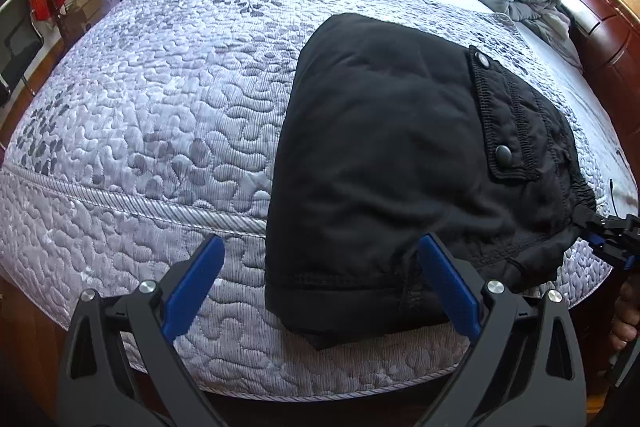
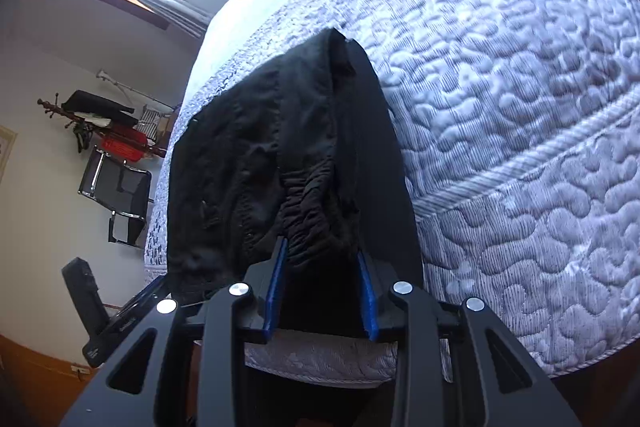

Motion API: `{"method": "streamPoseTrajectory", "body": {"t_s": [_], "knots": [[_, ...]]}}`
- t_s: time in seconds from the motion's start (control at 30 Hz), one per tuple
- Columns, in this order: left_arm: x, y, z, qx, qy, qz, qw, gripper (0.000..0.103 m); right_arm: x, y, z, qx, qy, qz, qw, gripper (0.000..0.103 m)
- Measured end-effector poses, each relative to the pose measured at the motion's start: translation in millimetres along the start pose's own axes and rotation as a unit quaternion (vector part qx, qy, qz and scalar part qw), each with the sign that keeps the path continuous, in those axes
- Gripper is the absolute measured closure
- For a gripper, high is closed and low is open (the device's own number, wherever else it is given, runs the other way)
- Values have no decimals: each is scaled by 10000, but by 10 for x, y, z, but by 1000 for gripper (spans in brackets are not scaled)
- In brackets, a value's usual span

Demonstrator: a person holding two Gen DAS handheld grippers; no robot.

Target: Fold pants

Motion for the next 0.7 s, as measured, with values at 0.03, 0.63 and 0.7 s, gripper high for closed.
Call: {"method": "streamPoseTrajectory", "body": {"t_s": [0.03, 0.63, 0.7], "knots": [[1, 28, -2, 1, -9, -28, 10000, 5, 14, -8, -19, -25, -40, -6, 10000, 70], [-286, 807, -162, 205, -173, -965, 9950, 5, 82, -124, -2, 208, 39, 81, 9997, 66], [-318, 874, -176, 211, -200, -1063, 9939, 5, 50, -102, 7, 204, 39, 90, 9997, 66]]}}
Point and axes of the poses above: each gripper's, at about its wrist camera, not at the fingertips, and y roughly against the way its jaws point, z to its left, x to its underside, the point moved 7 cm from there along -y, roughly the way its jaws point, and after that the axes turned 10 degrees about -x, right-handed, at the moved point
